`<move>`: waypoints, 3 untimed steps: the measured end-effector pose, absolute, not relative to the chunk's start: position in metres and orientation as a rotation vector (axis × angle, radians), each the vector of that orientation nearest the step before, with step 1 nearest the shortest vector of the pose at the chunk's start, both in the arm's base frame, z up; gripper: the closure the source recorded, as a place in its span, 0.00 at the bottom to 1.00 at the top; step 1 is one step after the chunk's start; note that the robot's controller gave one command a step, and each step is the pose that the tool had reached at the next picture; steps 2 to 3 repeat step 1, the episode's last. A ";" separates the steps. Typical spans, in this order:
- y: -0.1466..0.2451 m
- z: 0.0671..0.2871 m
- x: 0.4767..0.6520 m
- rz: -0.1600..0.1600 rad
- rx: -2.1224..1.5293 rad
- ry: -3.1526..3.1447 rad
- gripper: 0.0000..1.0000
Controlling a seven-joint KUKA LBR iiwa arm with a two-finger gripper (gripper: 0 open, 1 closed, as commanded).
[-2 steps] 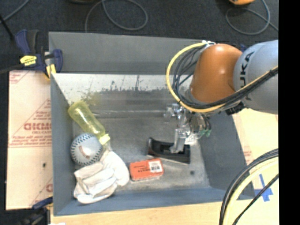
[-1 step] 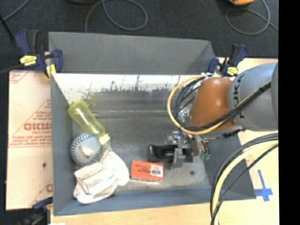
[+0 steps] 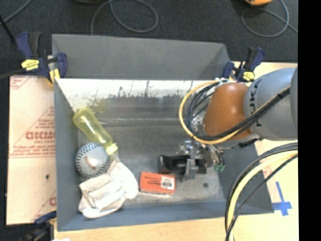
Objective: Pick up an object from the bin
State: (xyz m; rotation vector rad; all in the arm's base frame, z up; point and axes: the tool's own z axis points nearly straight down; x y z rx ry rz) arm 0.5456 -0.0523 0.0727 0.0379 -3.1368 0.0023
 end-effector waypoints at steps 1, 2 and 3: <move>-0.057 0.234 0.555 0.005 0.113 -3.139 1.00; -0.057 0.234 0.555 0.005 0.113 -3.139 1.00; -0.057 0.234 0.555 0.005 0.113 -3.139 1.00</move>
Offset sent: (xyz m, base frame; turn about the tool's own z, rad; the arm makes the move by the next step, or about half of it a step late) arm 0.0000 0.0000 0.0000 0.0000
